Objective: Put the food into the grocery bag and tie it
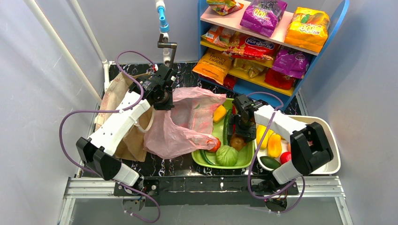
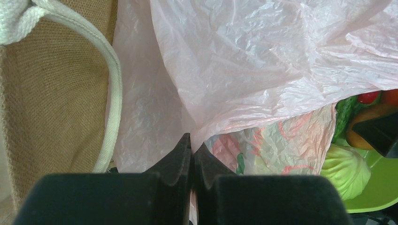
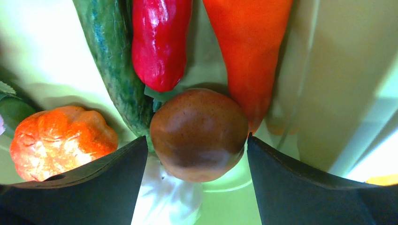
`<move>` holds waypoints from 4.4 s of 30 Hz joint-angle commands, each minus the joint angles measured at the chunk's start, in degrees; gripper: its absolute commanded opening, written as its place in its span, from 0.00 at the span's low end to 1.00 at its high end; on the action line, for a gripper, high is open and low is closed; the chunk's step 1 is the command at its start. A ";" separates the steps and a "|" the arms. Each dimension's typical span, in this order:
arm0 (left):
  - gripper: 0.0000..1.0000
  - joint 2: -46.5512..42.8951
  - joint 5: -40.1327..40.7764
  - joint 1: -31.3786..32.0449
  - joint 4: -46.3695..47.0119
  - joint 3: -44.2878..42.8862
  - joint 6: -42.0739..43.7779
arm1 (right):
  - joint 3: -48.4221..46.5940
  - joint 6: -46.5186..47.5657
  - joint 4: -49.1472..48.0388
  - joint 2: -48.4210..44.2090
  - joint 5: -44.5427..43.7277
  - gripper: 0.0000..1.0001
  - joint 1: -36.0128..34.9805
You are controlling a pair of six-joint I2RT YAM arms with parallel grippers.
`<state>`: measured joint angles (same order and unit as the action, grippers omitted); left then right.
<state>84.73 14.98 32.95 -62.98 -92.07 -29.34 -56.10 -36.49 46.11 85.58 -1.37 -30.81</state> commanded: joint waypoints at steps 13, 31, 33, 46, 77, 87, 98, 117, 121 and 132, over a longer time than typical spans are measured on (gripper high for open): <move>0.00 -3.14 0.83 -0.25 -0.78 0.43 0.87 | -3.71 1.40 2.10 -0.35 -0.48 0.47 0.15; 0.00 -3.00 -0.10 -0.25 -0.22 -0.15 0.53 | -18.43 3.48 6.25 -13.56 9.02 0.45 0.13; 0.00 -2.99 -0.35 -0.25 -0.30 -0.08 0.43 | -18.42 3.06 1.76 -14.31 12.94 0.45 0.06; 0.00 -3.47 -0.97 -0.25 -0.57 0.04 -0.10 | -31.98 1.78 -9.00 -0.79 18.57 0.49 -8.90; 0.00 -4.28 0.13 -0.26 -1.11 0.59 0.88 | -46.55 1.72 -5.27 13.87 22.04 0.89 -13.93; 0.00 -4.12 -0.07 -0.35 -0.76 0.56 0.60 | -40.74 9.05 3.71 1.04 4.26 0.90 -13.50; 0.00 -3.71 -1.09 -0.34 -0.22 0.81 0.42 | -25.95 8.12 12.88 -17.07 -7.72 0.93 -8.45; 0.00 -4.86 -3.53 -0.34 0.66 2.21 0.34 | -8.22 8.04 14.12 -21.36 -3.81 0.95 15.96; 0.00 -5.21 -3.64 -0.35 0.58 2.81 0.30 | -6.58 8.65 11.48 -18.42 -2.07 0.93 20.68; 0.00 -5.18 -4.27 -0.31 0.43 2.81 0.25 | -3.44 9.52 6.51 -10.12 0.73 0.84 27.26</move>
<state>82.06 11.07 32.80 -61.67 -89.49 -29.02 -60.75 -28.12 55.46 73.73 -2.44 -4.86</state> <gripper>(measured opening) 0.010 0.852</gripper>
